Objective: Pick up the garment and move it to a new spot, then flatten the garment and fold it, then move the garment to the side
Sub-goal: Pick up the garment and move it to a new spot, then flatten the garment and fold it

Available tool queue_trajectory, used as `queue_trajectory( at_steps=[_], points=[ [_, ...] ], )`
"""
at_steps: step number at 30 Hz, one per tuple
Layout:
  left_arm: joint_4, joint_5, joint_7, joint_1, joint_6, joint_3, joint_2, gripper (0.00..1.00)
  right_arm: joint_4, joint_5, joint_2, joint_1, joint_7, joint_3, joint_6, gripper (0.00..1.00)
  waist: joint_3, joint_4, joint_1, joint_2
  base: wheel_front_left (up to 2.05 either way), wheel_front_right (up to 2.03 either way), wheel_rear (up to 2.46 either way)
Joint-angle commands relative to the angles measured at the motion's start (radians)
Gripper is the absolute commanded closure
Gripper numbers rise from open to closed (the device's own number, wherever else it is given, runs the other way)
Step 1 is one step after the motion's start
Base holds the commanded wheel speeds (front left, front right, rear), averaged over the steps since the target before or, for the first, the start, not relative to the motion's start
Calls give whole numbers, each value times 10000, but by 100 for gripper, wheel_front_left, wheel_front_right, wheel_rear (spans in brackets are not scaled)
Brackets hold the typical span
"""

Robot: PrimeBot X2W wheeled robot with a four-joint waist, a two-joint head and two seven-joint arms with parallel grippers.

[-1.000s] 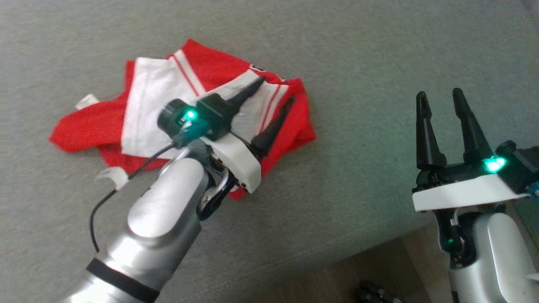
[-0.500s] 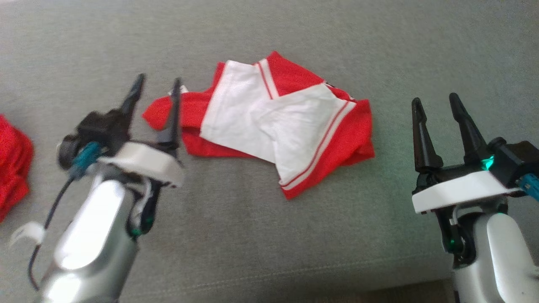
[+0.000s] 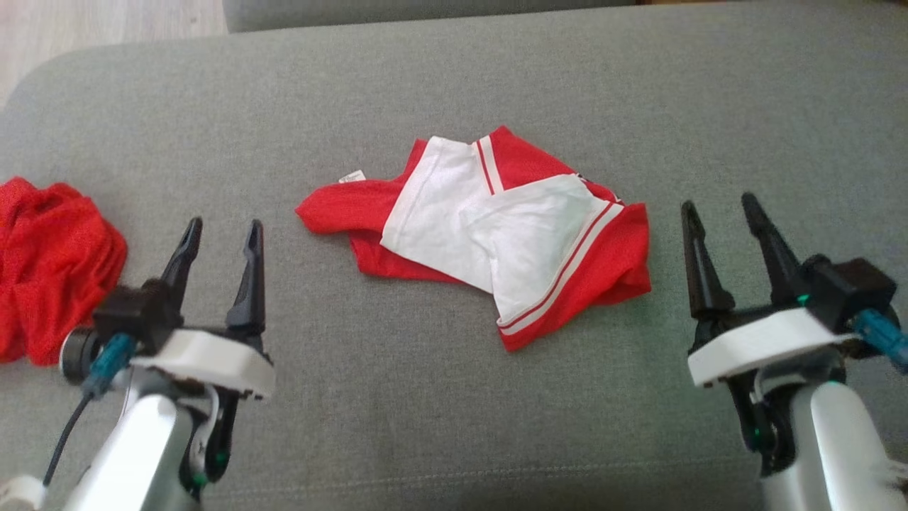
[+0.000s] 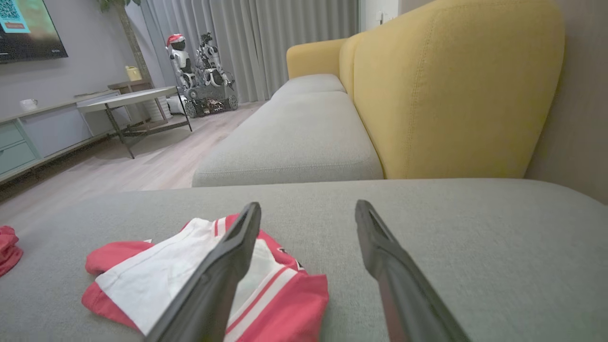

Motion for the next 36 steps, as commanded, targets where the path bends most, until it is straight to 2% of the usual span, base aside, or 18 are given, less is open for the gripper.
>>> queue_trajectory(
  at_steps=[1, 13, 36],
  points=[
    [-446, 35, -112, -129, 140, 515, 399, 0, -289, -78, -37, -31, 50, 202, -7, 0, -174, -30, 0, 0, 0, 0, 0],
    [-1137, -218, -32, 1128, 469, 647, 565, 0, -397, 11, -37, 751, 299, 75, -7, 0, -912, -34, 0, 0, 0, 0, 0],
    [-1382, -356, 158, 1331, 587, 564, 721, 0, -614, 25, -37, 908, 470, 38, -7, 0, -949, -7, 0, 0, 0, 0, 0]
  ],
)
